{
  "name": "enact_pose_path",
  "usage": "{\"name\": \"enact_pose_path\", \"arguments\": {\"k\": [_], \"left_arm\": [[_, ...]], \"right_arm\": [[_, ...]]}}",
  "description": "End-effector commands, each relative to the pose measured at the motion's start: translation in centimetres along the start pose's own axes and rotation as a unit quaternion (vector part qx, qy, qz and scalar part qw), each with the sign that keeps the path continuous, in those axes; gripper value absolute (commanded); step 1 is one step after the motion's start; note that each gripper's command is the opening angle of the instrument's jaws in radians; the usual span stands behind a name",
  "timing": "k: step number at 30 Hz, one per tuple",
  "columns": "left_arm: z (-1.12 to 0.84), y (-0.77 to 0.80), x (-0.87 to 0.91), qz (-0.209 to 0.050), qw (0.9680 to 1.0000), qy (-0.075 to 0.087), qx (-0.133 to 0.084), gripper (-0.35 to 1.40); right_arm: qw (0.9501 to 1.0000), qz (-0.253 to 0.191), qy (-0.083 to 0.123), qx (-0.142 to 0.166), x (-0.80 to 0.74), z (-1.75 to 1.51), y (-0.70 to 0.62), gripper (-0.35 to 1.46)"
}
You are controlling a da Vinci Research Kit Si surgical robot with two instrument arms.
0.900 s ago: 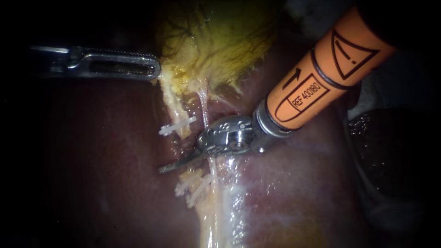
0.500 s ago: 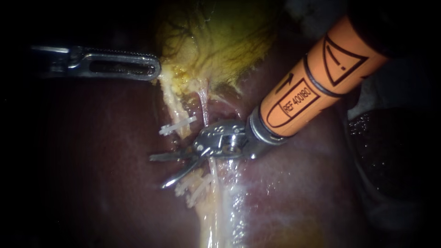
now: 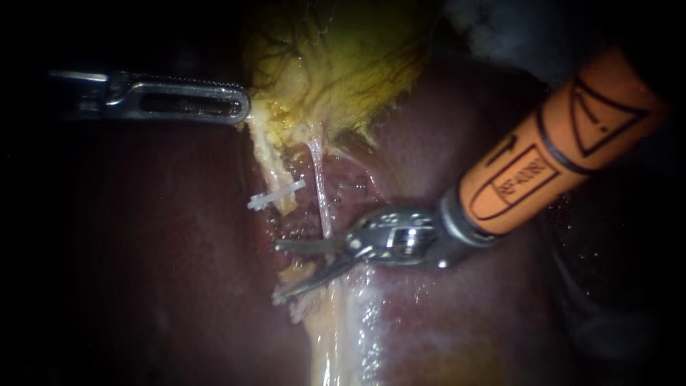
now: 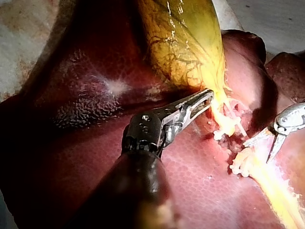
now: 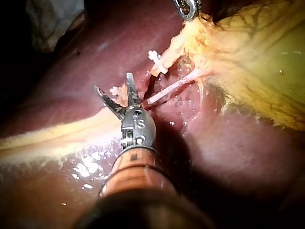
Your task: Go back from the cut left tube
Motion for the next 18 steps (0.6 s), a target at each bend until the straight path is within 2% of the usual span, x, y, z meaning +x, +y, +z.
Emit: {"name": "enact_pose_path", "arguments": {"k": [1,3,6,9,10,14,18], "left_arm": [[0.00,0.00,0.00,0.000,1.0000,0.000,0.000,-0.35],[0.00,0.00,0.00,0.000,1.0000,0.000,0.000,-0.35],[0.00,0.01,0.01,0.000,1.0000,0.000,0.000,-0.35],[0.01,0.02,0.02,0.001,1.0000,0.000,0.000,-0.35],[0.01,0.02,0.02,0.001,1.0000,0.000,0.000,-0.35],[0.01,0.02,0.02,0.001,1.0000,0.000,0.000,-0.35],[0.01,0.03,0.03,0.001,1.0000,0.000,0.000,-0.35]], "right_arm": [[0.9998,-0.012,0.000,-0.012,0.01,-0.12,-0.01,1.43],[0.9994,-0.019,-0.003,-0.030,0.03,-0.29,-0.03,1.43],[0.9980,-0.035,-0.027,-0.045,0.07,-0.56,-0.07,1.43],[0.9952,-0.042,-0.071,-0.054,0.10,-0.80,-0.11,1.43],[0.9930,-0.047,-0.089,-0.061,0.12,-0.88,-0.12,1.43],[0.9847,-0.061,-0.143,-0.078,0.15,-1.09,-0.16,1.43],[0.9792,-0.062,-0.170,-0.092,0.23,-1.24,-0.13,1.43]]}}
